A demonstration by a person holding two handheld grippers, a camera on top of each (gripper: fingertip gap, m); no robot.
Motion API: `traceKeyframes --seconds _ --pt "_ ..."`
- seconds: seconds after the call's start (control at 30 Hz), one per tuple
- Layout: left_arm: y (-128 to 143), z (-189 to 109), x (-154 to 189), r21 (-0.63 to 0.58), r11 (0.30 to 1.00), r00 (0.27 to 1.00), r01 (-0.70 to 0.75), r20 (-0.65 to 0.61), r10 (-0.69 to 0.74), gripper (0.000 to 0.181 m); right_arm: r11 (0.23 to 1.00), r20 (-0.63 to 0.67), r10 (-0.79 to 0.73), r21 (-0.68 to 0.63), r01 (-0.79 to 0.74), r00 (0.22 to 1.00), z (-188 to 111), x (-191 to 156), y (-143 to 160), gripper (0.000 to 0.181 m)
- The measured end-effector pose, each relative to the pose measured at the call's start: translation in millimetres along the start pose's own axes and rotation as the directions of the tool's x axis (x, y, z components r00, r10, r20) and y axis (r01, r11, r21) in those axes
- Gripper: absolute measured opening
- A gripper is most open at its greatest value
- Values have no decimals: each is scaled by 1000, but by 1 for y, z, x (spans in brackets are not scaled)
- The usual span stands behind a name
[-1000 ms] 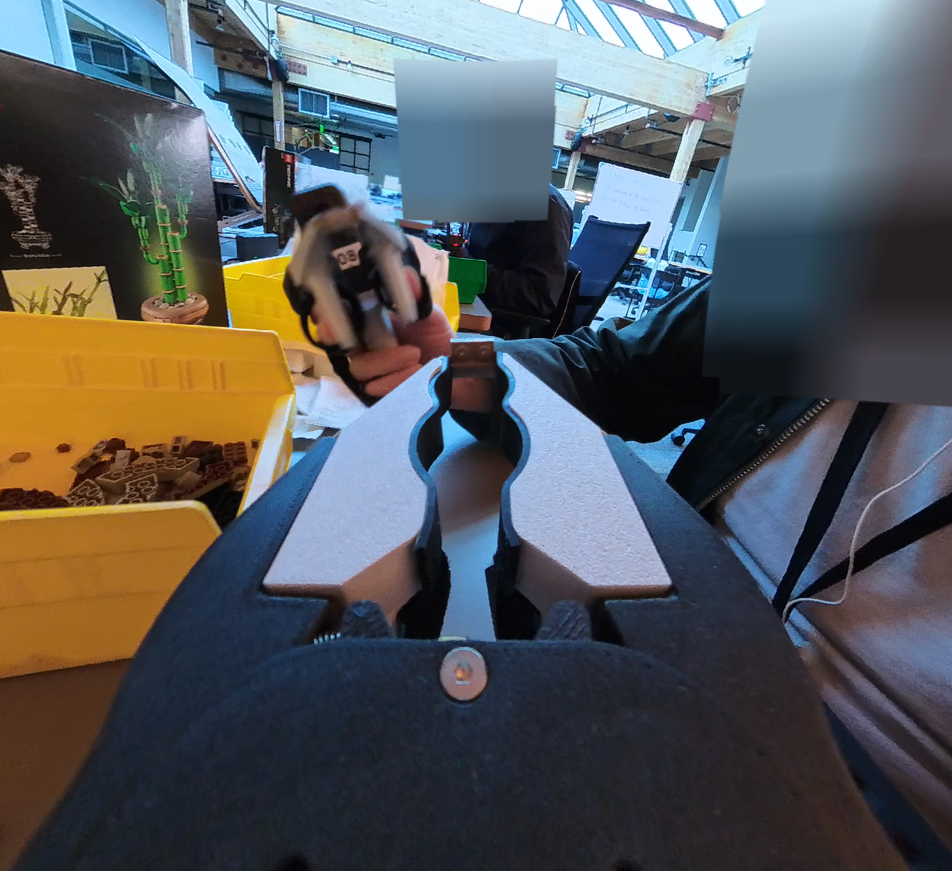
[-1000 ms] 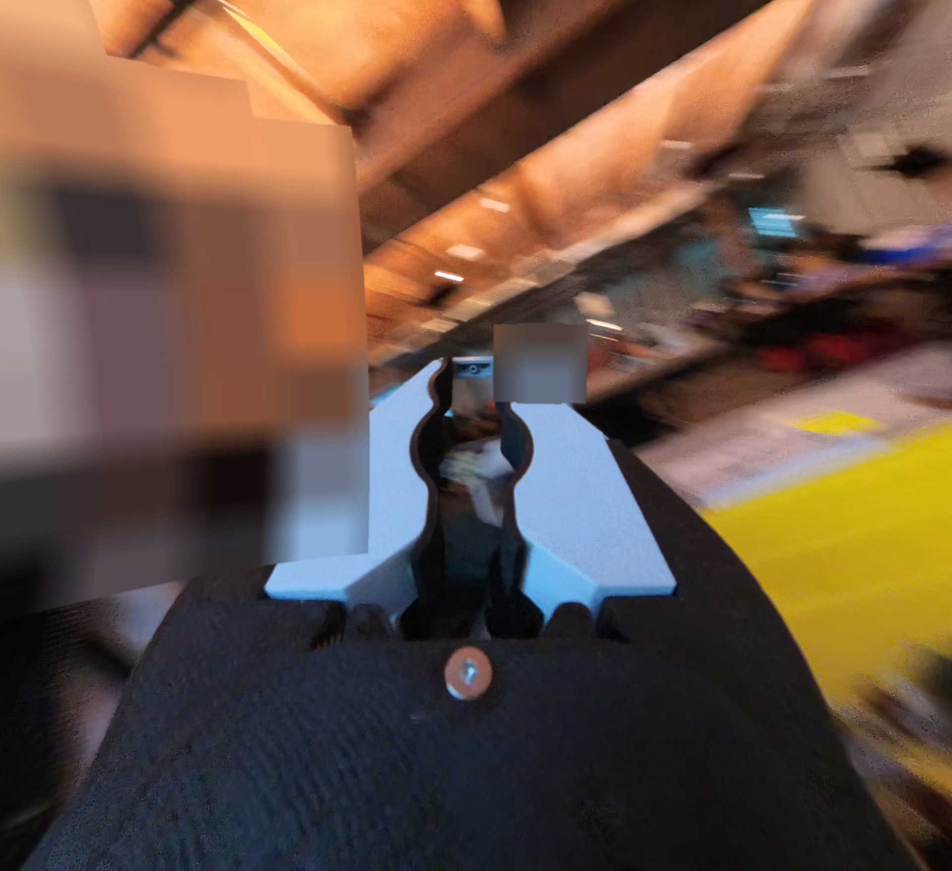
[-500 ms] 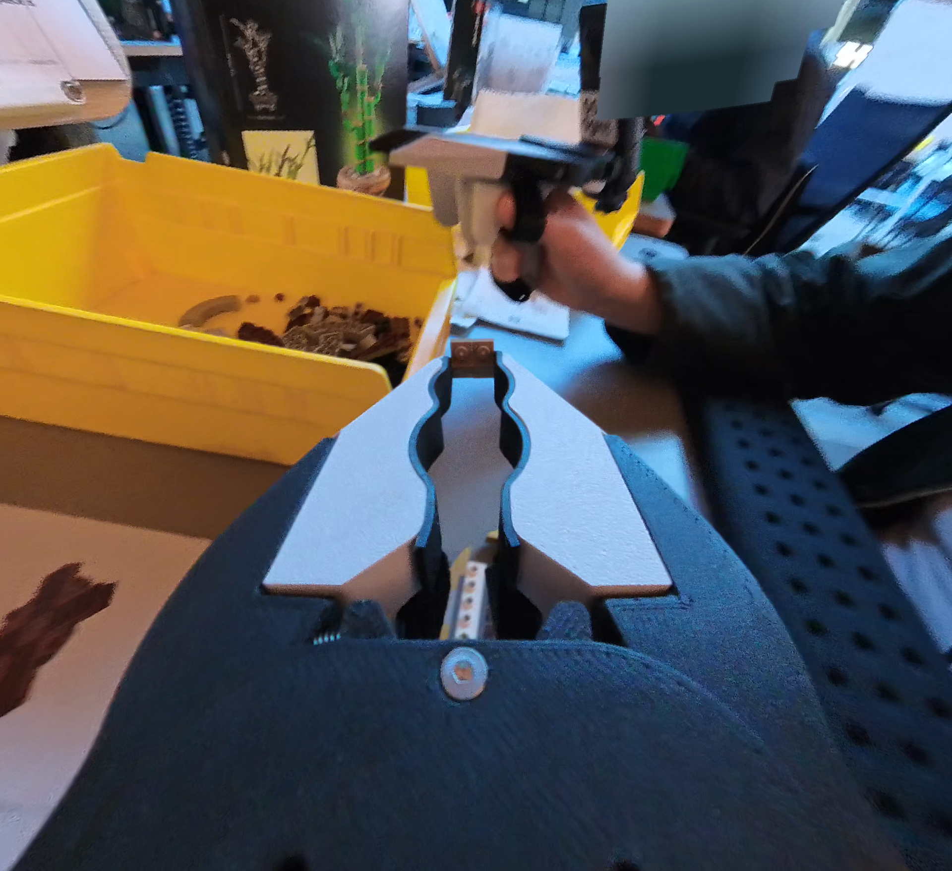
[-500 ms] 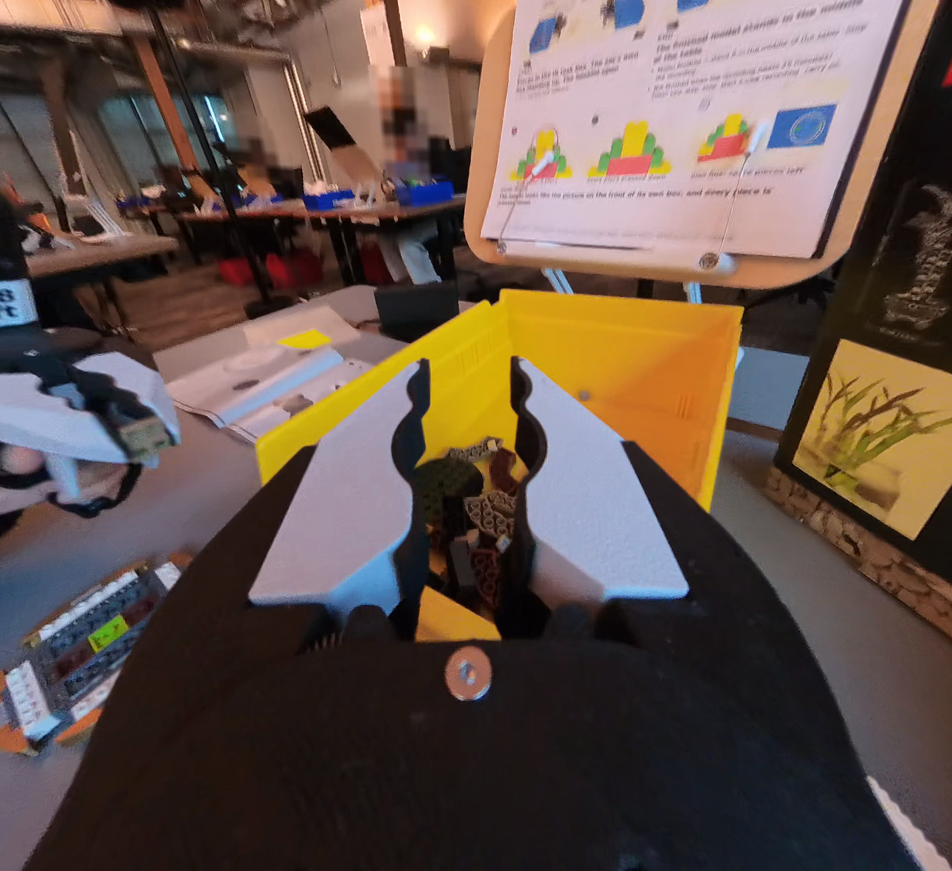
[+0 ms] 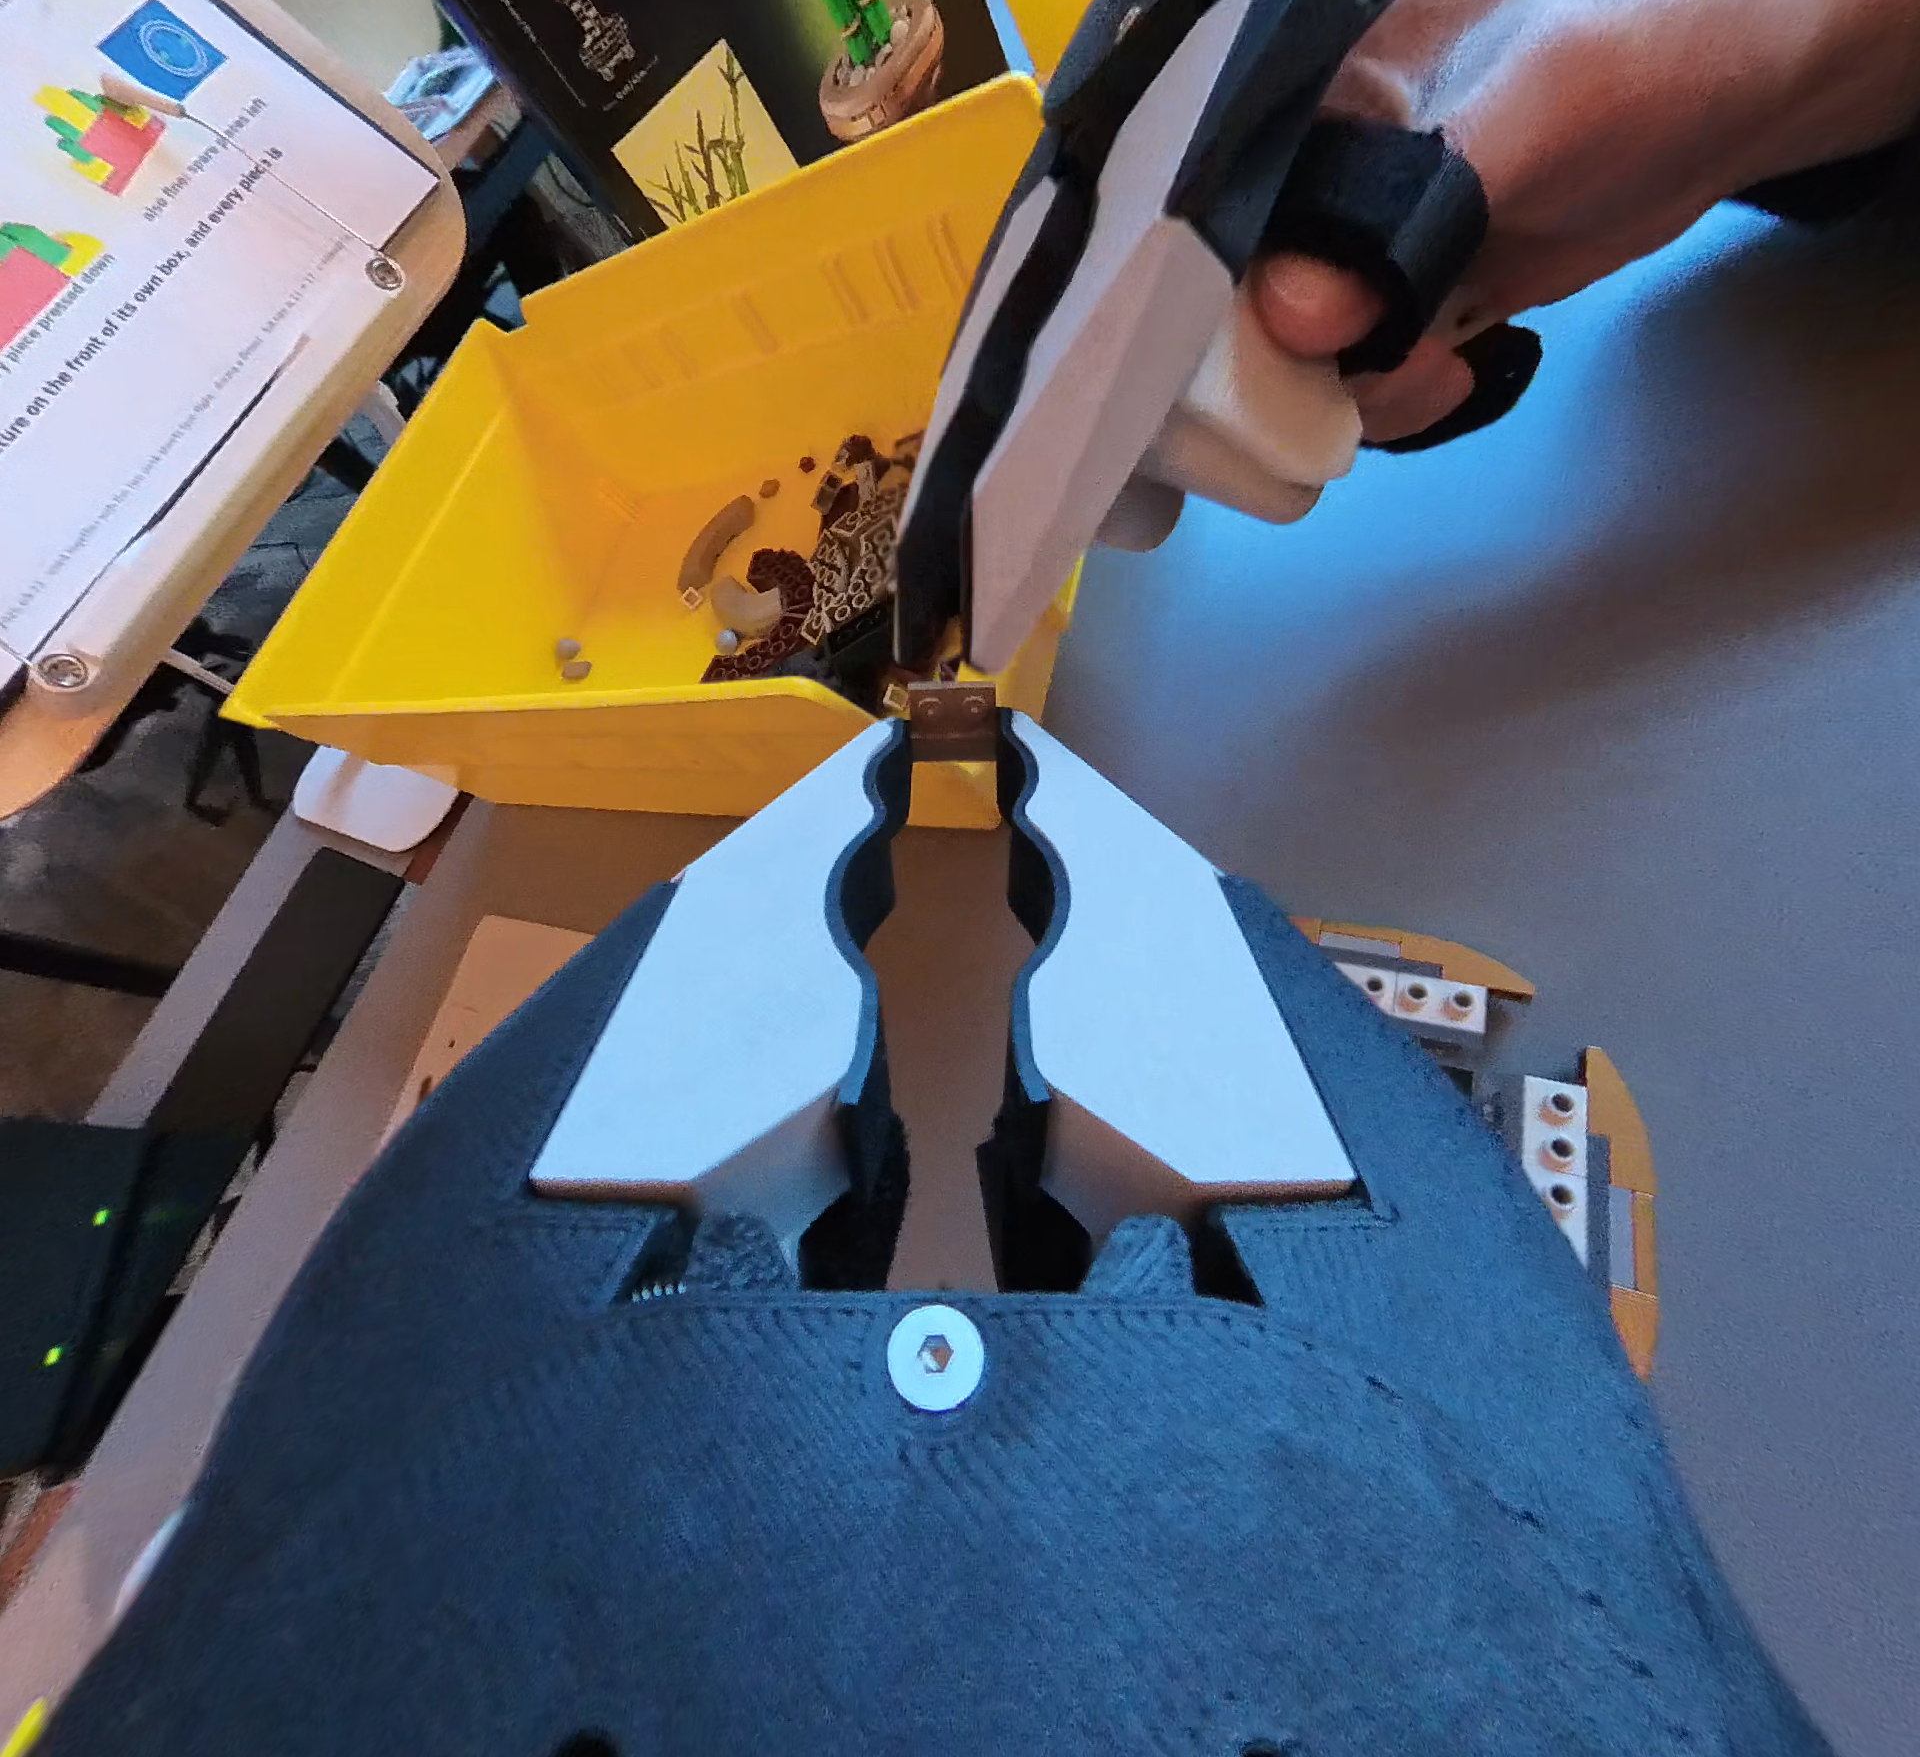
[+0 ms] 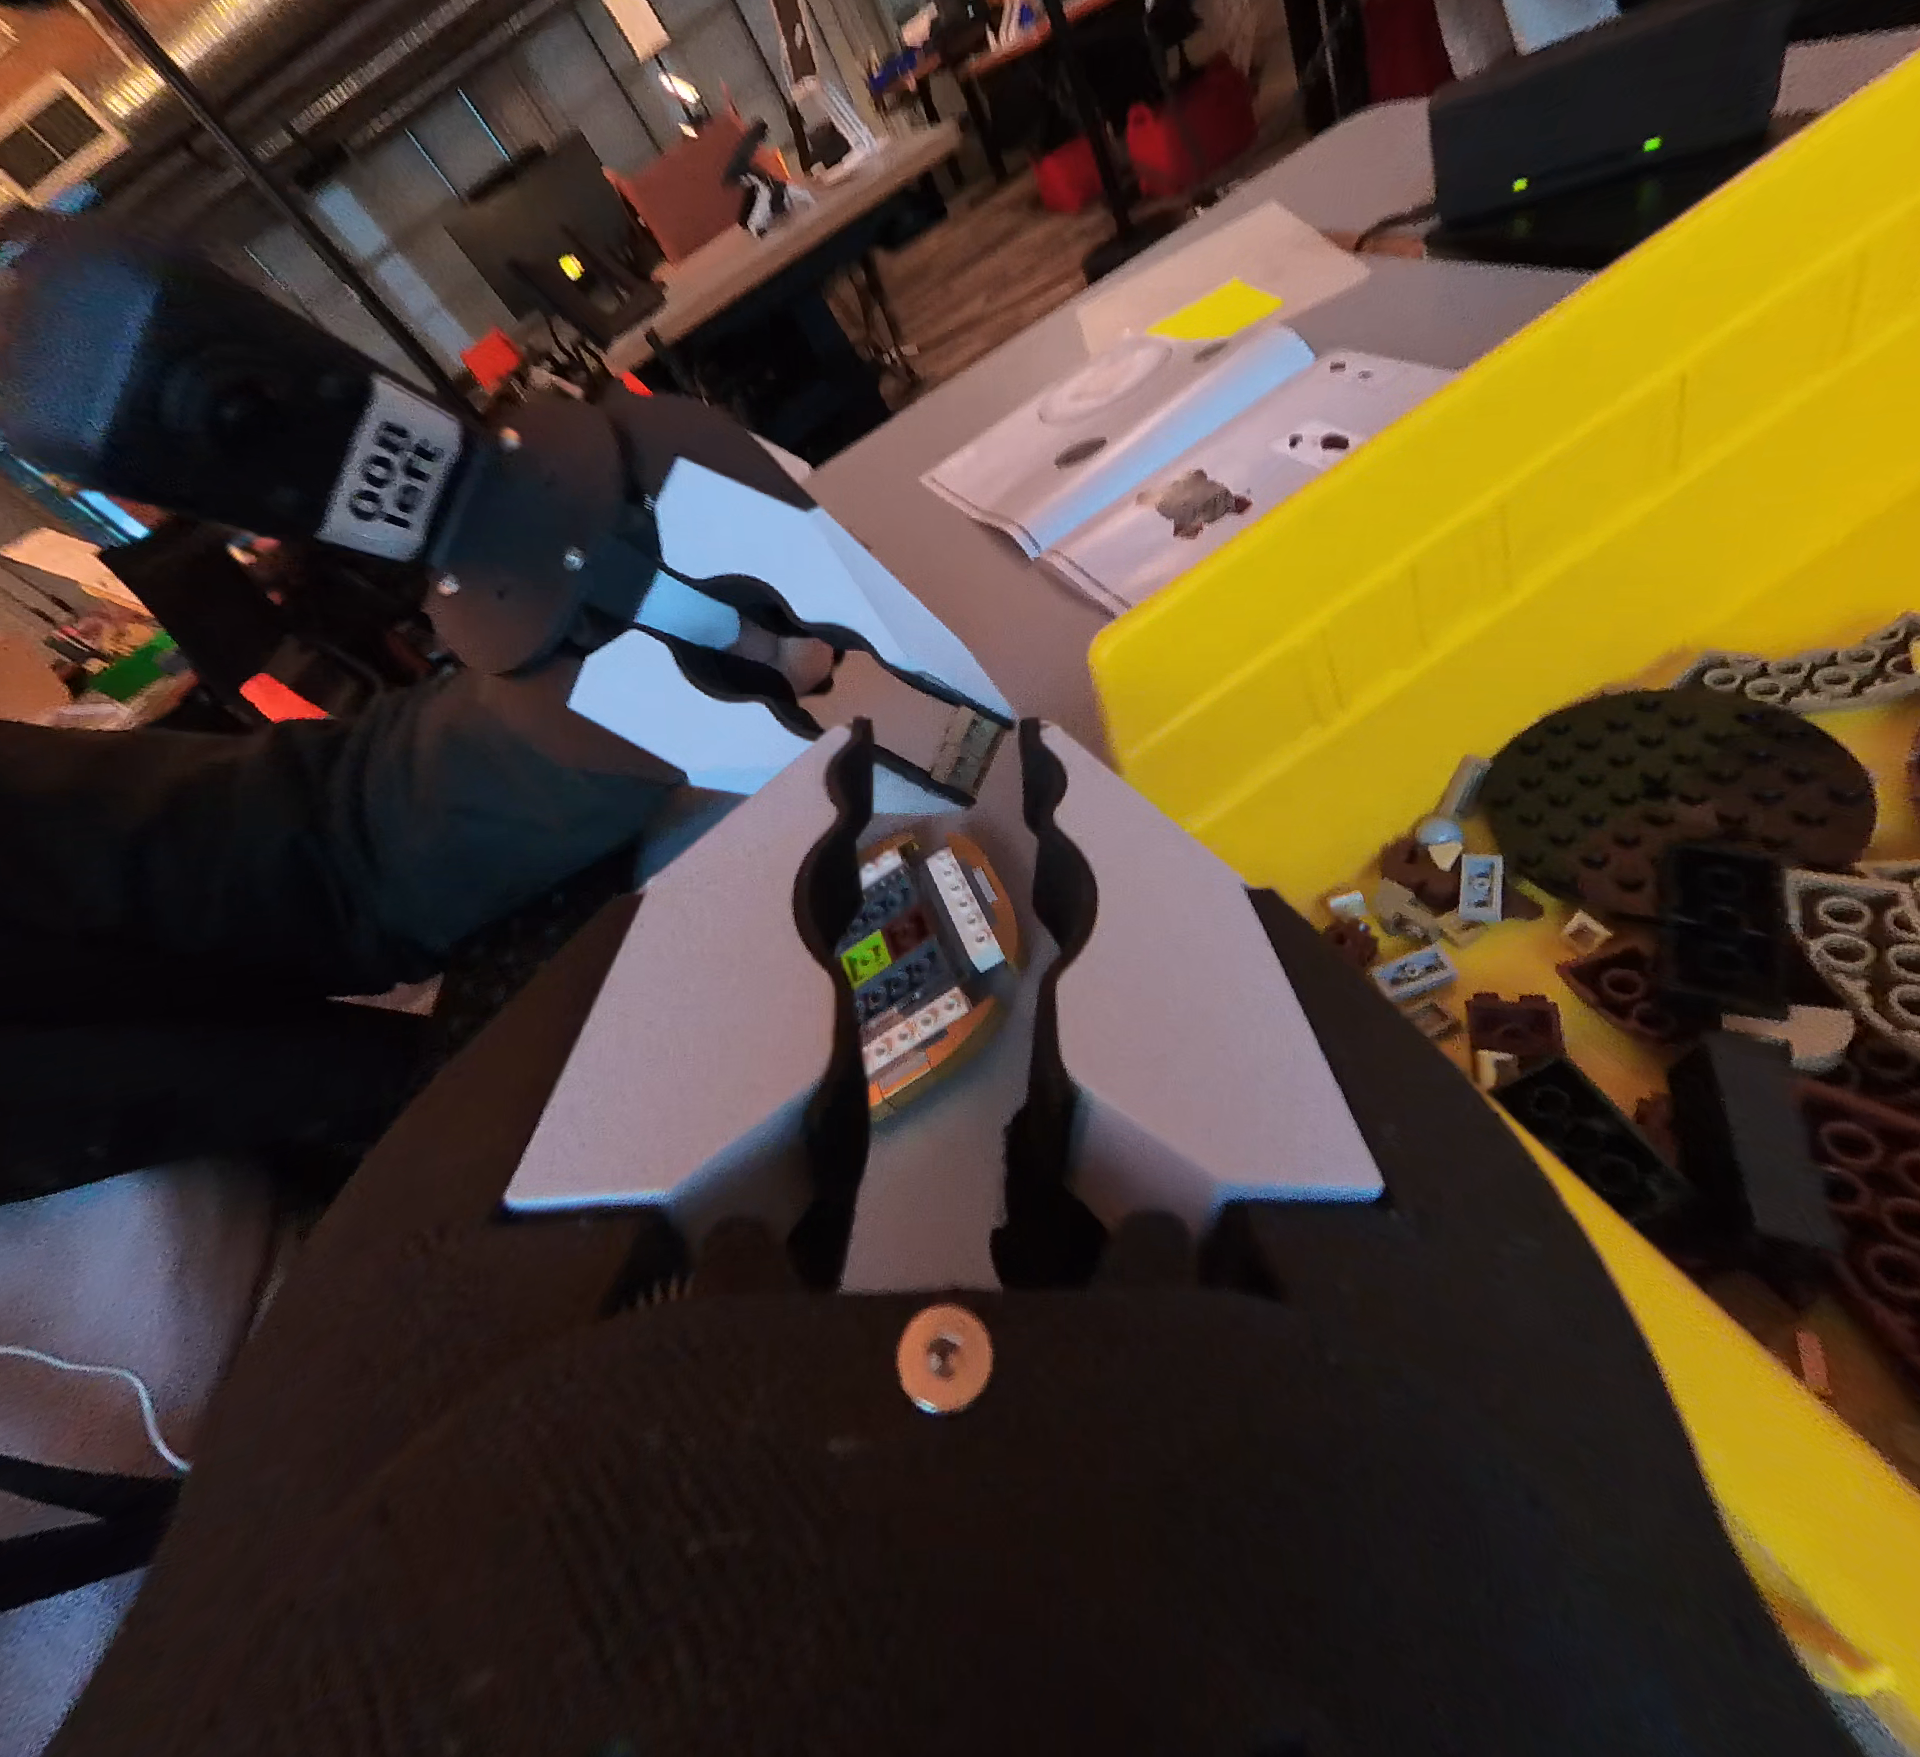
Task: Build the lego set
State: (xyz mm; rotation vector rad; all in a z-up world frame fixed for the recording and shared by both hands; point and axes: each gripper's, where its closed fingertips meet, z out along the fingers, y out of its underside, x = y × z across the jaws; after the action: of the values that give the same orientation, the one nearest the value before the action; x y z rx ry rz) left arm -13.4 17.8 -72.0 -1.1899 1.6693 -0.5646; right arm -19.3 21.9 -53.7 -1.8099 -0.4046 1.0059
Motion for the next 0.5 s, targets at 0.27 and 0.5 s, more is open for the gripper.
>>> traceKeyframes --seconds 0.27,0.5 --pt "1 3 6 -61 990 991 -125 43 128 15 997 -28 28 -76 -30 999 5 3 14 2" --pt "4 4 9 -96 981 983 -170 51 176 15 994 -52 9 -111 -15 999 6 3 17 2"
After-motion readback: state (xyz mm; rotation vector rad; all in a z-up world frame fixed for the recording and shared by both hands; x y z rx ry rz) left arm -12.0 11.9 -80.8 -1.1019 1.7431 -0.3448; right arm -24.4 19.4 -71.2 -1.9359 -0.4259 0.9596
